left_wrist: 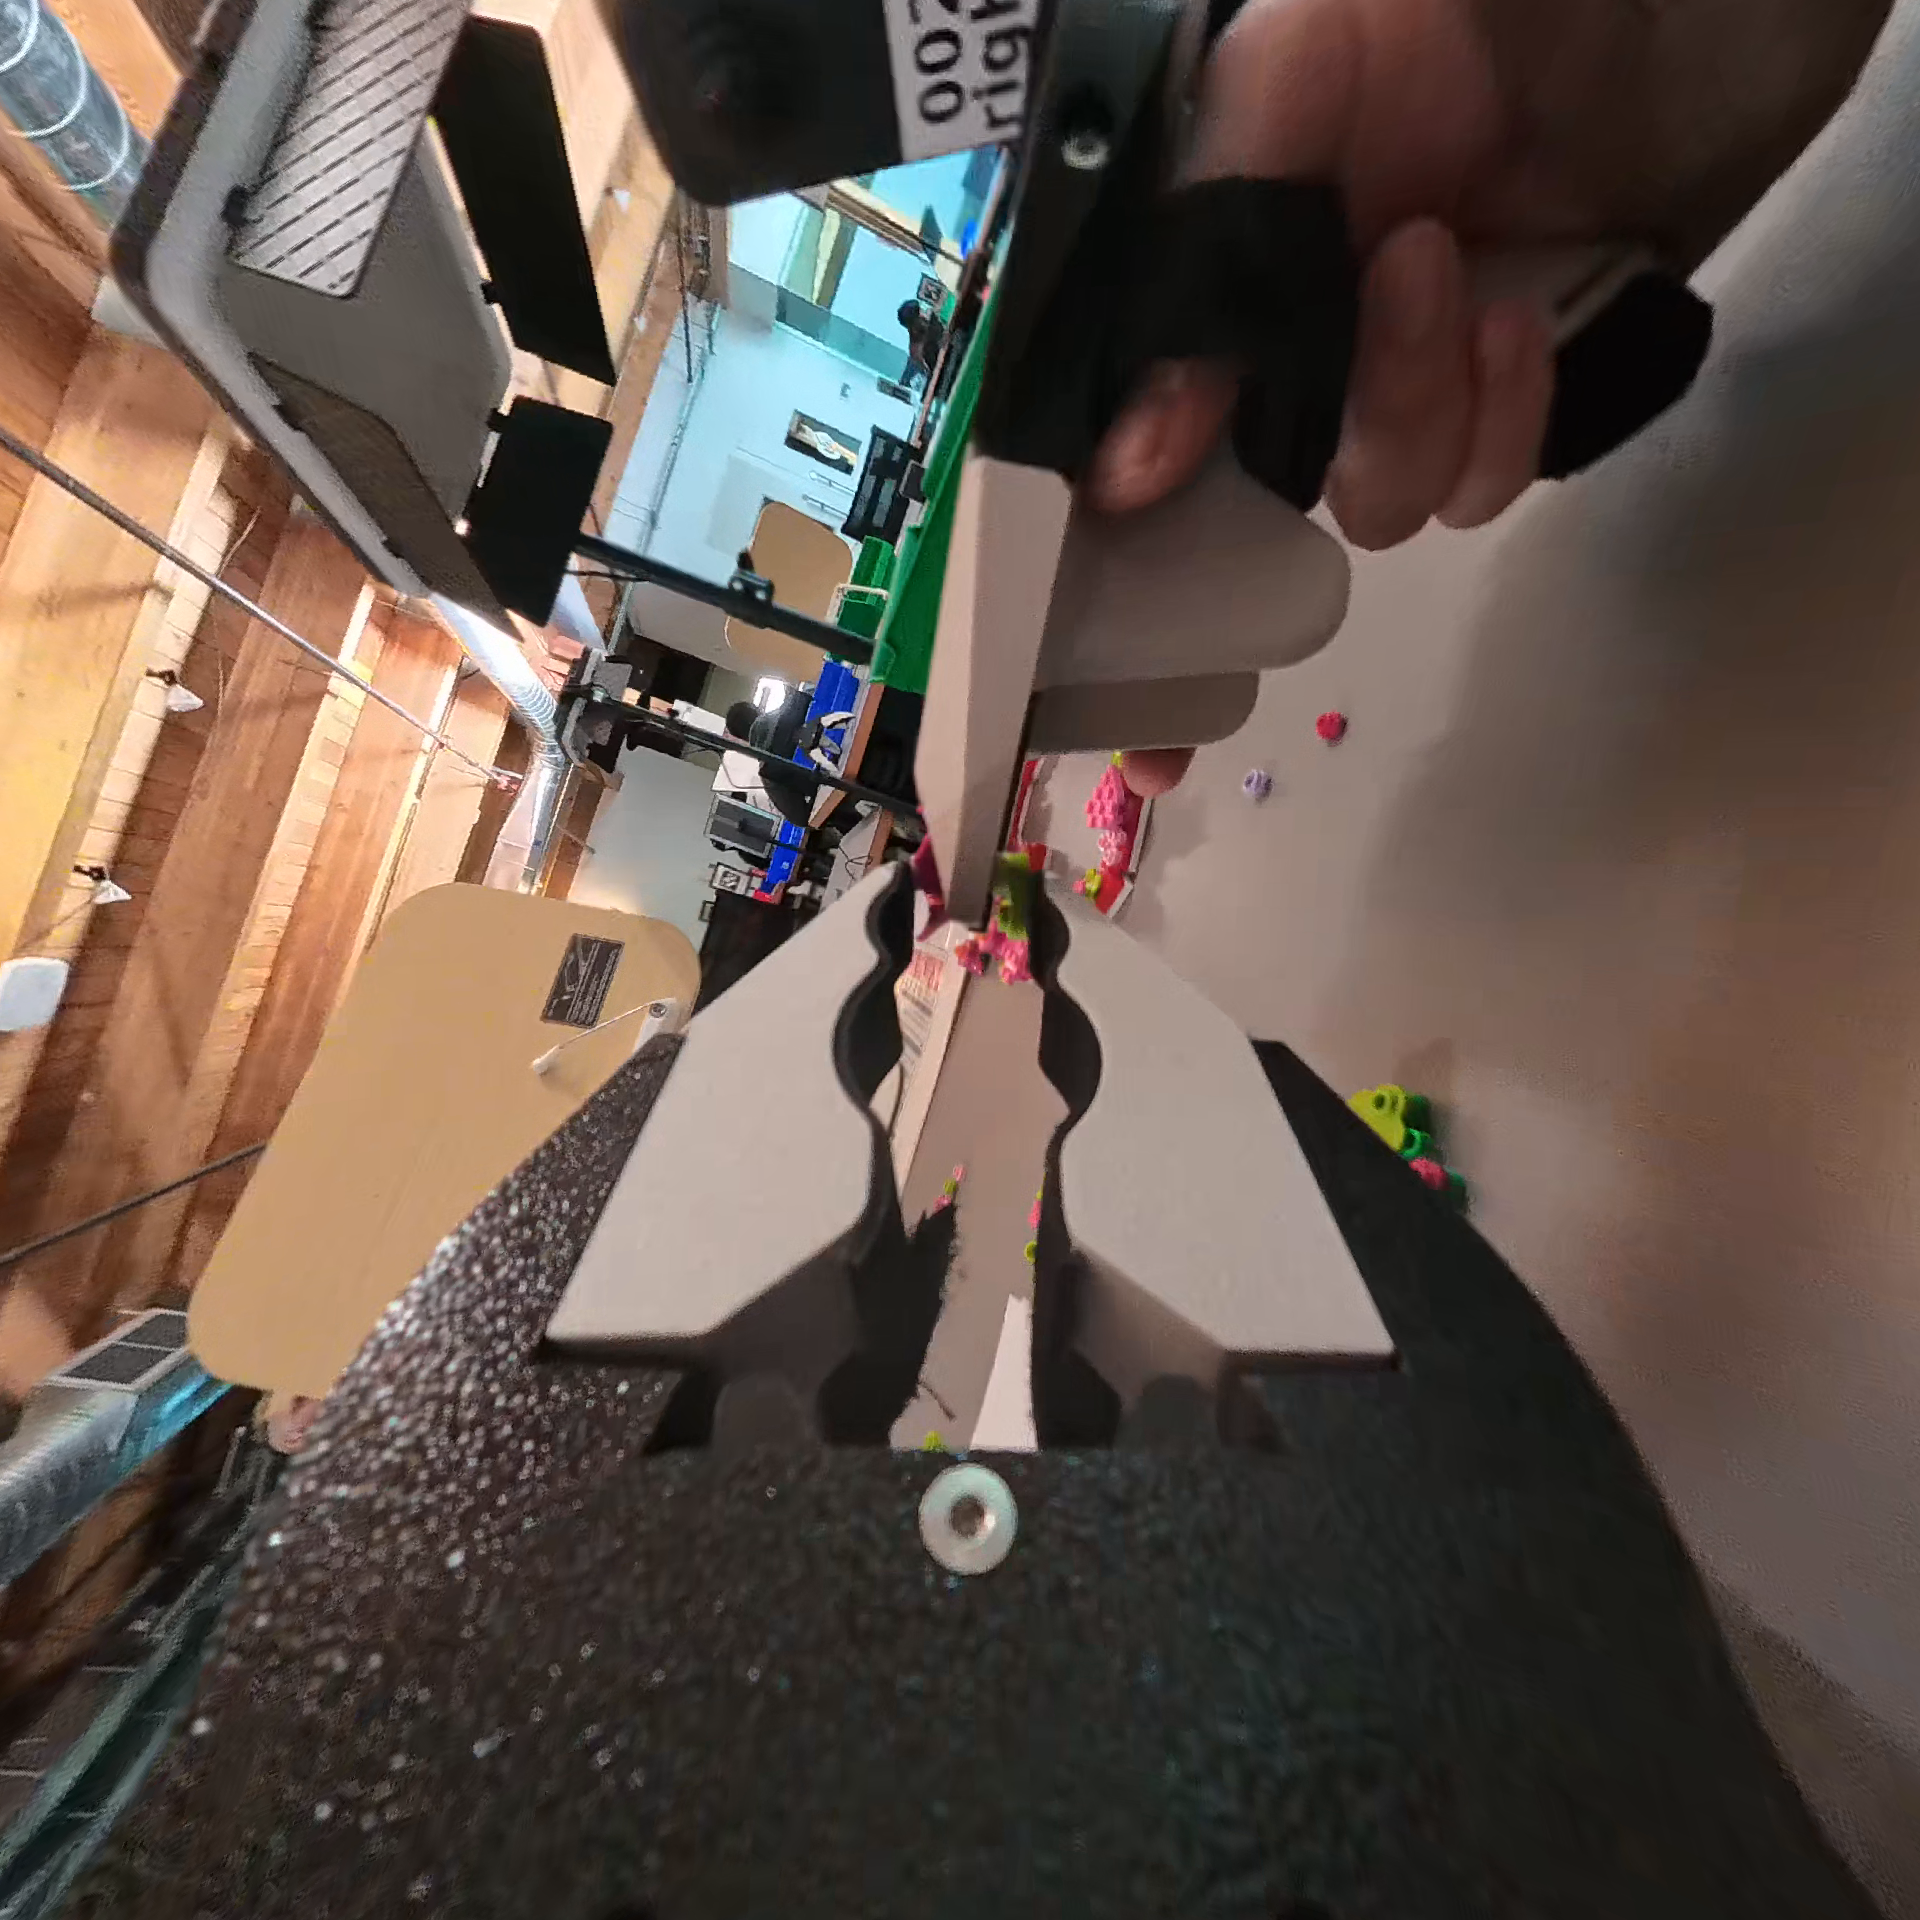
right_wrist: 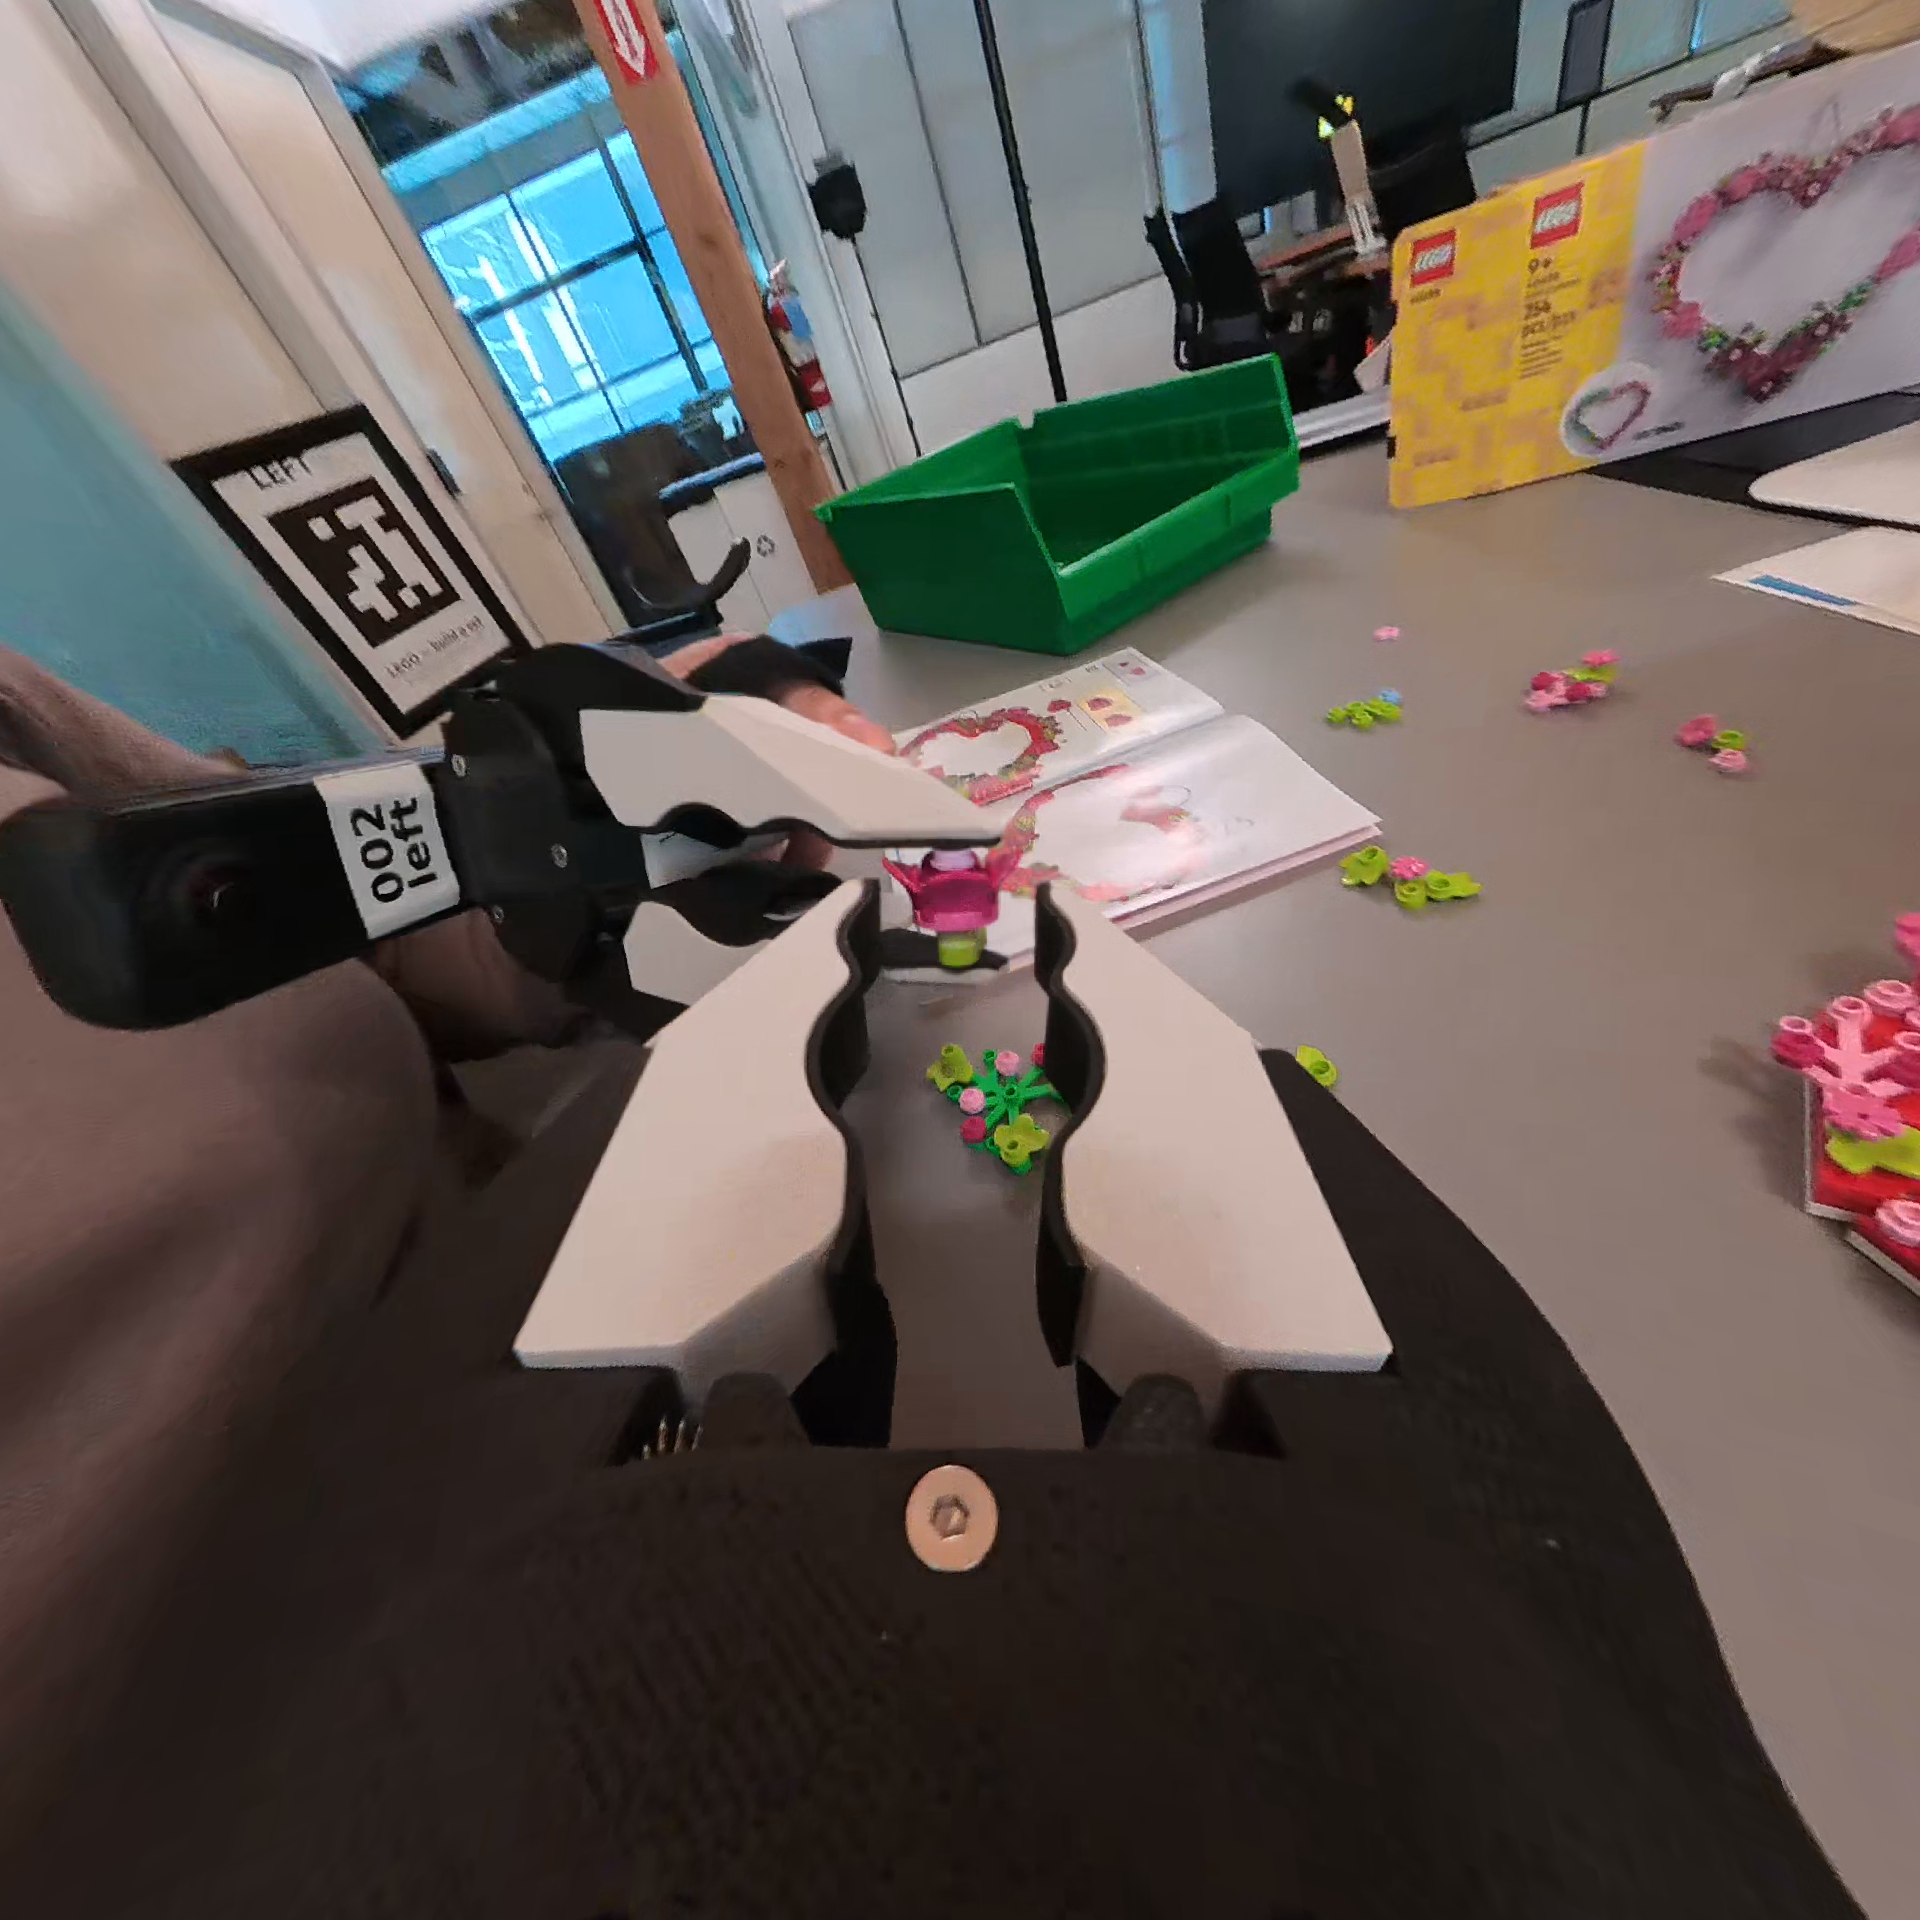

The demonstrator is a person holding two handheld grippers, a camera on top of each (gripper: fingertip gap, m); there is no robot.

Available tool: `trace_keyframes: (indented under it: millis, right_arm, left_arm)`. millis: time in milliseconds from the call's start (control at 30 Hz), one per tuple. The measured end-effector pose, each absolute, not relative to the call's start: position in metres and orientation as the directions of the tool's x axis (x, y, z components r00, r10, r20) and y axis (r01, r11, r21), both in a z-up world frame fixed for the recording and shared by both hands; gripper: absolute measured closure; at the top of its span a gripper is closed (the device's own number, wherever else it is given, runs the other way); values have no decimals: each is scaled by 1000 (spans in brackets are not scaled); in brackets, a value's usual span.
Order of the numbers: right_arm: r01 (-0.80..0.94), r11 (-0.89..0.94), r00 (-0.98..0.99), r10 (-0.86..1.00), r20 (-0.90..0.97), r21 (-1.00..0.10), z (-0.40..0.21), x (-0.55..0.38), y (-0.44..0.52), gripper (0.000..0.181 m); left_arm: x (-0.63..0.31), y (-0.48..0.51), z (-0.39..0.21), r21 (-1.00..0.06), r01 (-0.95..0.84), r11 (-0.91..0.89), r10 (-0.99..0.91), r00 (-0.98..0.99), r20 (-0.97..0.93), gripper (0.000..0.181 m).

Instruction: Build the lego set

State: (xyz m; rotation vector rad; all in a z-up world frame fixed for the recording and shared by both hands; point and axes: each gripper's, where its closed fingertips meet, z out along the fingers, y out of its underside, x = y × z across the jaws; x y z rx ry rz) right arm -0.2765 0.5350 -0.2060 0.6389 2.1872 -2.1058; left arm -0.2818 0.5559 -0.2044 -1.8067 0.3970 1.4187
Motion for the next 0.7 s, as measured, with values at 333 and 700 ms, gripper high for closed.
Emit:
trace_keyframes:
  millis: [333,700]
  right_arm:
    - [302,56,-924,263,-278,-952,-214,-275,539,160]
    - [279,109,-932,270,-242,-954,-229,-283,553,160]
  left_arm:
    - [-281,558,-217,-341,-665,-665,159,319,-934,162]
    - [-284,497,-240,-909,60,-413,360,927,-102,116]
